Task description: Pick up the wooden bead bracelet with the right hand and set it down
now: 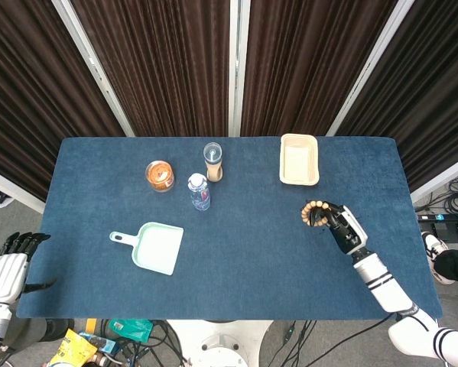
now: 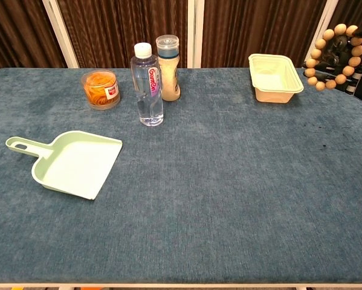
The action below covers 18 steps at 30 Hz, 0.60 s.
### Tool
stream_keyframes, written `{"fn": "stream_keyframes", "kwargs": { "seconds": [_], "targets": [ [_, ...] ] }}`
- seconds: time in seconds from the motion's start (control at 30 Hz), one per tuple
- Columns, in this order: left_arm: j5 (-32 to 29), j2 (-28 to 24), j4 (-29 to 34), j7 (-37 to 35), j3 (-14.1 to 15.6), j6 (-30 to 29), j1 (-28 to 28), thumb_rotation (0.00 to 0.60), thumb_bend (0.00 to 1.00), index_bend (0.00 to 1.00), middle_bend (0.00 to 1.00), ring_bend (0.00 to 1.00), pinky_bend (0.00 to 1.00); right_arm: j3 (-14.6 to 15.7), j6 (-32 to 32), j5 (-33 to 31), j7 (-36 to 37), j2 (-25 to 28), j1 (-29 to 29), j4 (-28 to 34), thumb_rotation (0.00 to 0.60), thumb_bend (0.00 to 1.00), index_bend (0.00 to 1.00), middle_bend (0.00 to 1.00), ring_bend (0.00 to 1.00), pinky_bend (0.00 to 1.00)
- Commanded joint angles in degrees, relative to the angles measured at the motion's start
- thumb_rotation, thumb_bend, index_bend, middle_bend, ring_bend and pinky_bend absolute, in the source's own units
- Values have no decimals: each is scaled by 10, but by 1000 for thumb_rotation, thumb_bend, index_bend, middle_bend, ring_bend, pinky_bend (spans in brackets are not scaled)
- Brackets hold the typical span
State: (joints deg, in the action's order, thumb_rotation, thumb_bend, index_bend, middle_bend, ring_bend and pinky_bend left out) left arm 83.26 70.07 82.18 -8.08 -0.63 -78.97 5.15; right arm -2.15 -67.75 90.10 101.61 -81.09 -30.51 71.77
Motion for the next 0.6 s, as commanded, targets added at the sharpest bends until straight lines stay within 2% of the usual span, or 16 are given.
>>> {"fn": "stream_keyframes", "kwargs": {
  "seconds": [0.03, 0.33, 0.6],
  "targets": [
    [0, 0, 0, 0, 0, 0, 0, 600, 0, 186, 159, 91, 62, -1, 1, -1, 1, 0, 0, 2, 247, 372, 587, 610, 296, 41],
    [-1, 1, -1, -1, 0, 1, 0, 600, 0, 186, 159, 91, 62, -8, 10, -8, -1, 5, -5, 8, 232, 613, 587, 610, 296, 40],
    [-1, 2, -4, -3, 0, 1, 0, 600, 0, 186, 158, 91, 62, -9, 10, -8, -6, 6, -4, 10, 282, 697, 587, 610, 296, 40]
  ]
}}
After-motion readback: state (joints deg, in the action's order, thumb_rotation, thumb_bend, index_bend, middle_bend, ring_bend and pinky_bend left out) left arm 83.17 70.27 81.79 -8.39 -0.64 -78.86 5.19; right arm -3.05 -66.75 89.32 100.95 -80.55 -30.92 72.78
